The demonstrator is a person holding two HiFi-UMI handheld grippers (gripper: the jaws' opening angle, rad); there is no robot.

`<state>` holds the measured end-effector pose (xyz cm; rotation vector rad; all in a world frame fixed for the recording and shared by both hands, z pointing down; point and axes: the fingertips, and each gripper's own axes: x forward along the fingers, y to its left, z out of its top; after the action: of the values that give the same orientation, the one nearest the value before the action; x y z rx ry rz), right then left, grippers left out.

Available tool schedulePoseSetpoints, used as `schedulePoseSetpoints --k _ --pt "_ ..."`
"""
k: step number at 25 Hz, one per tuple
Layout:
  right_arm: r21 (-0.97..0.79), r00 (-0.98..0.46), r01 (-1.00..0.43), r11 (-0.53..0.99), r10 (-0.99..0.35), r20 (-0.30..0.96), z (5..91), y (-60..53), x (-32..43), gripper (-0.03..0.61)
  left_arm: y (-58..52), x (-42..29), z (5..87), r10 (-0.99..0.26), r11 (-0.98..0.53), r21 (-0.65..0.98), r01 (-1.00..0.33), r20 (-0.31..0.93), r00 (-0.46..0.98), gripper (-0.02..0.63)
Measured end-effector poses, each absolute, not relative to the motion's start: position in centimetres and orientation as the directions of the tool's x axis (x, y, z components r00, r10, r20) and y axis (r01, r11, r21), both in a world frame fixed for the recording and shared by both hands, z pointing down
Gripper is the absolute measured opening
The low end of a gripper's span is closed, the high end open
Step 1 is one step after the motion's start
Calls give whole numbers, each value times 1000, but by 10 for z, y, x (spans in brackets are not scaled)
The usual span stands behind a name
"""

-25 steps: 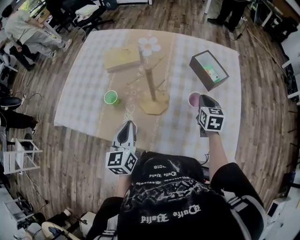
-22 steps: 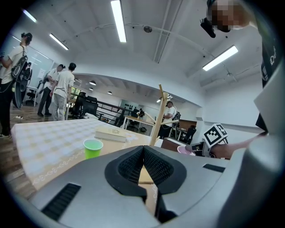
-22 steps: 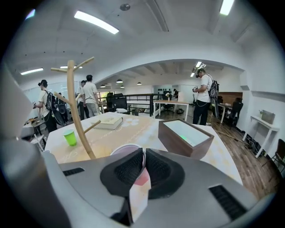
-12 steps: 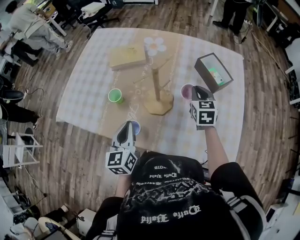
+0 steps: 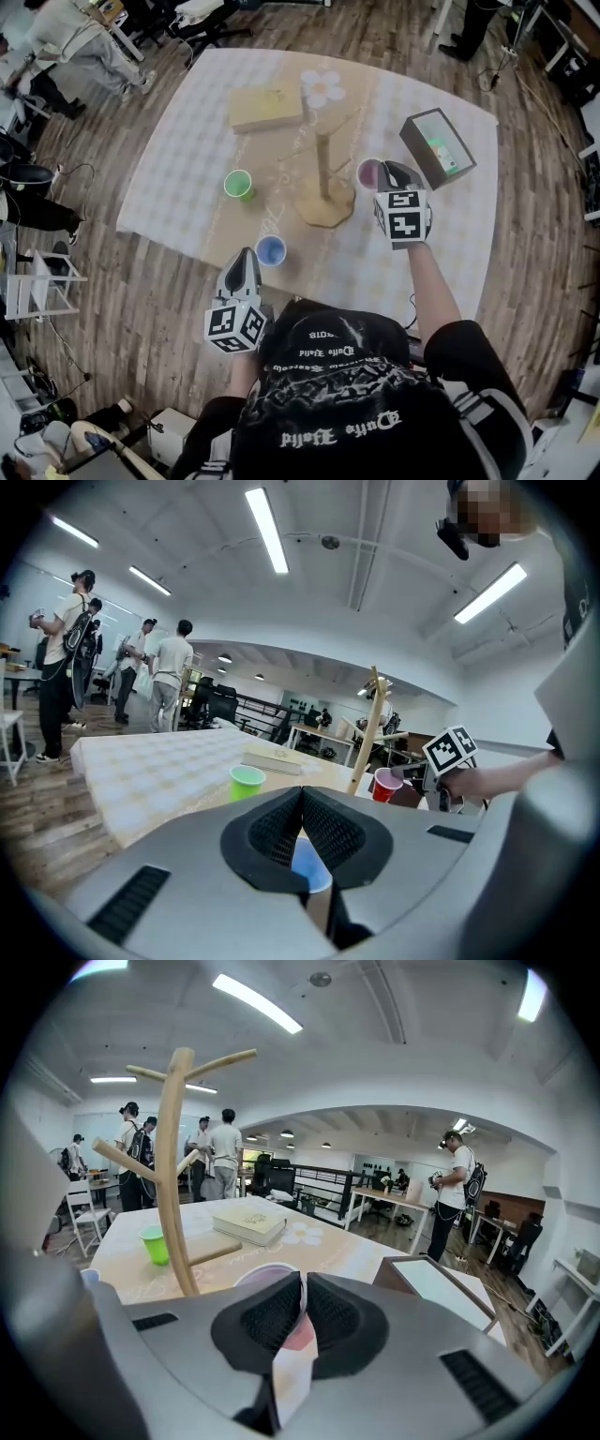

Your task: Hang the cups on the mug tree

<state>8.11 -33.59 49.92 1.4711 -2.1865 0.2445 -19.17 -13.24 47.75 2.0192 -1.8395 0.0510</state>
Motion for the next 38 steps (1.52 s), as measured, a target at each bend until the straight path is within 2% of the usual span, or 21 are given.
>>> schedulePoseSetpoints --k 12,27,38 --pt "162 -338 -877 452 -821 460 493 -343 47 28 -117 -207 497 -935 24 275 -961 346 76 20" --pt "283 -390 -809 515 -831 397 476 -330 22 28 -117 -212 499 -936 27 279 -960 343 74 20" --pt "270 -415 -807 526 -829 374 472 -321 10 29 -121 -207 500 -936 15 297 -955 339 91 20"
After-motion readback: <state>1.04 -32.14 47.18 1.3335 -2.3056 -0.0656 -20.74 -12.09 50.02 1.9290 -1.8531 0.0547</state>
